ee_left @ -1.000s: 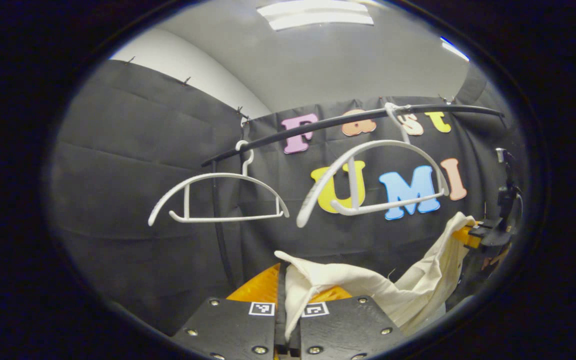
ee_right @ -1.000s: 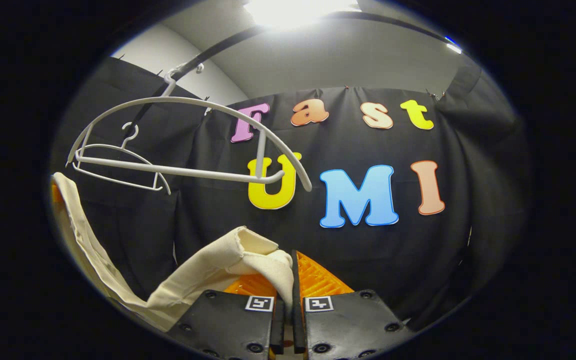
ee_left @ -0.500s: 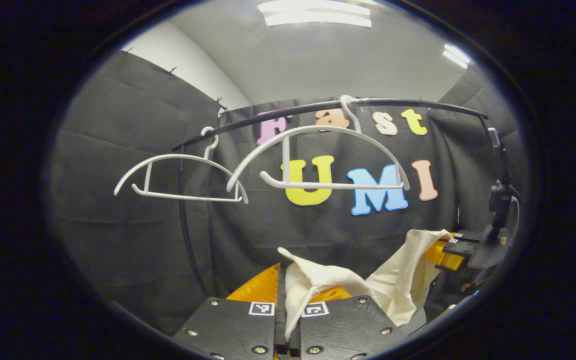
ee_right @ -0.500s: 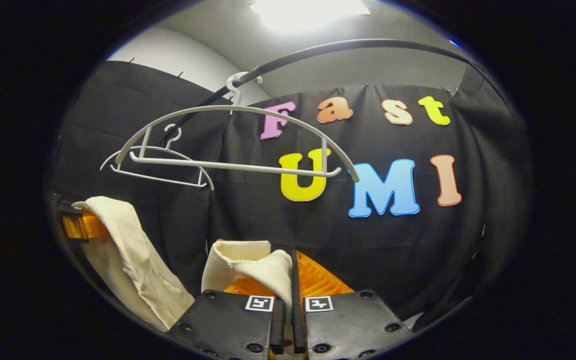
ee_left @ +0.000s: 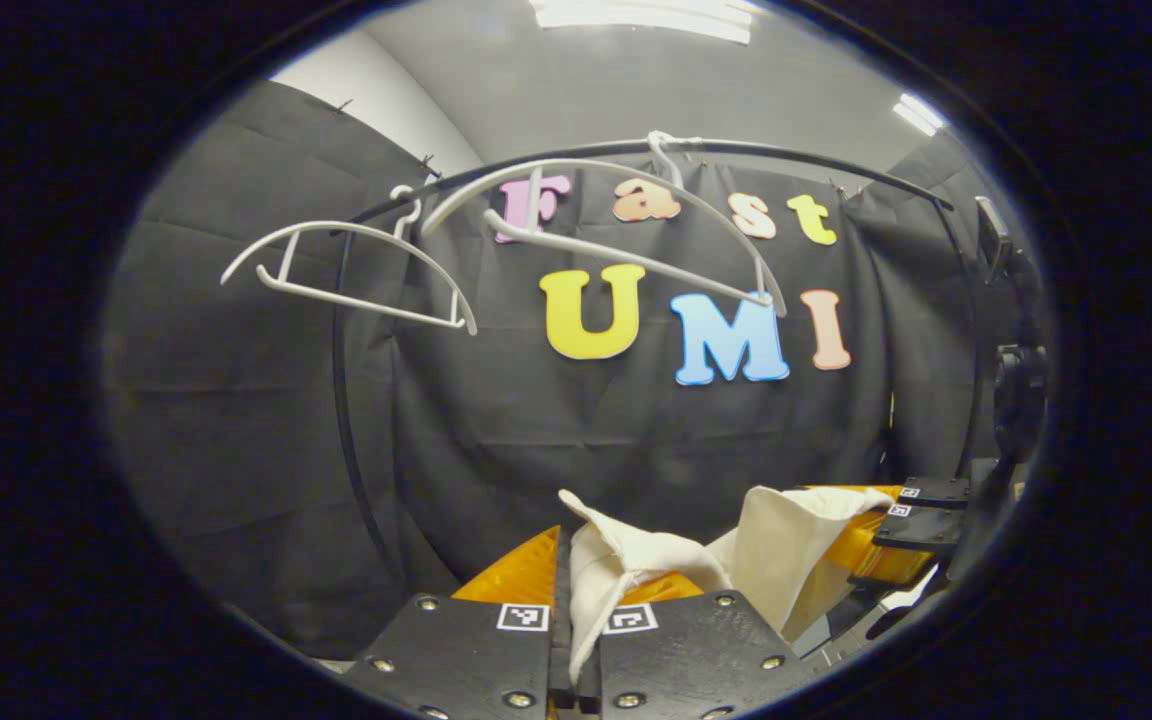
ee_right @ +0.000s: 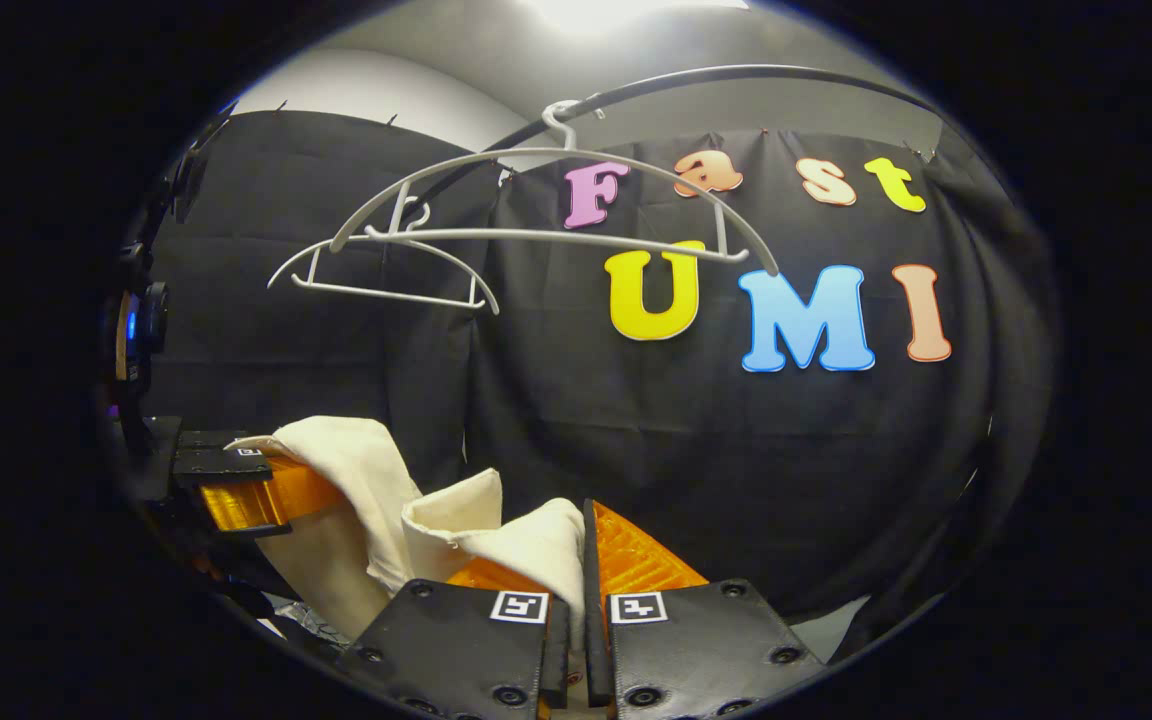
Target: Grasp the clothes on the hanger with both hands and then place them into the laundry hamper below.
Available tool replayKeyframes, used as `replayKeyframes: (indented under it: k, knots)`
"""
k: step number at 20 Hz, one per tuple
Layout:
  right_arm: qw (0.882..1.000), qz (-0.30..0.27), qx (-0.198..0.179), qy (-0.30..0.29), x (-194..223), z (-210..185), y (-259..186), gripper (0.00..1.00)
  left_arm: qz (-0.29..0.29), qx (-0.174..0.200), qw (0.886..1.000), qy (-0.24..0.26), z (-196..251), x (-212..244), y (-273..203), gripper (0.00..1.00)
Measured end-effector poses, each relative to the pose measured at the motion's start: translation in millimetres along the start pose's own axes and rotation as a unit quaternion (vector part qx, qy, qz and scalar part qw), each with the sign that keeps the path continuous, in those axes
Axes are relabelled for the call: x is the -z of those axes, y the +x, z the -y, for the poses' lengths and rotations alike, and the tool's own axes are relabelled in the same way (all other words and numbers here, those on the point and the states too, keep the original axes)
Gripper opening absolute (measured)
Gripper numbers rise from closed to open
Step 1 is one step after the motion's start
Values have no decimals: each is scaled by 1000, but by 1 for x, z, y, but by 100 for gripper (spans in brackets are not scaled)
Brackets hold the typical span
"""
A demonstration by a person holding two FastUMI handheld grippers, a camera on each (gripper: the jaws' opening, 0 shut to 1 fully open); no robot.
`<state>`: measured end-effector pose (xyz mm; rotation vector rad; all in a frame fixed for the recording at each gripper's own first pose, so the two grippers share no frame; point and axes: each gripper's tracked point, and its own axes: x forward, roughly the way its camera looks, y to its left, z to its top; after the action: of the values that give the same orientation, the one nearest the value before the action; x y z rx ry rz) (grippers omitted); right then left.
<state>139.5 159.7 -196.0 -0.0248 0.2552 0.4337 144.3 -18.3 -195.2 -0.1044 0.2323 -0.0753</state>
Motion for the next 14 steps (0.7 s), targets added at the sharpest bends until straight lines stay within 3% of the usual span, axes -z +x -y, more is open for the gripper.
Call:
replayKeyframes:
  k: [14]
  knots:
    - [987, -160, 8, -15, 164, -8, -16, 8, -150, -14, 989, -10, -11, 187, -20, 5]
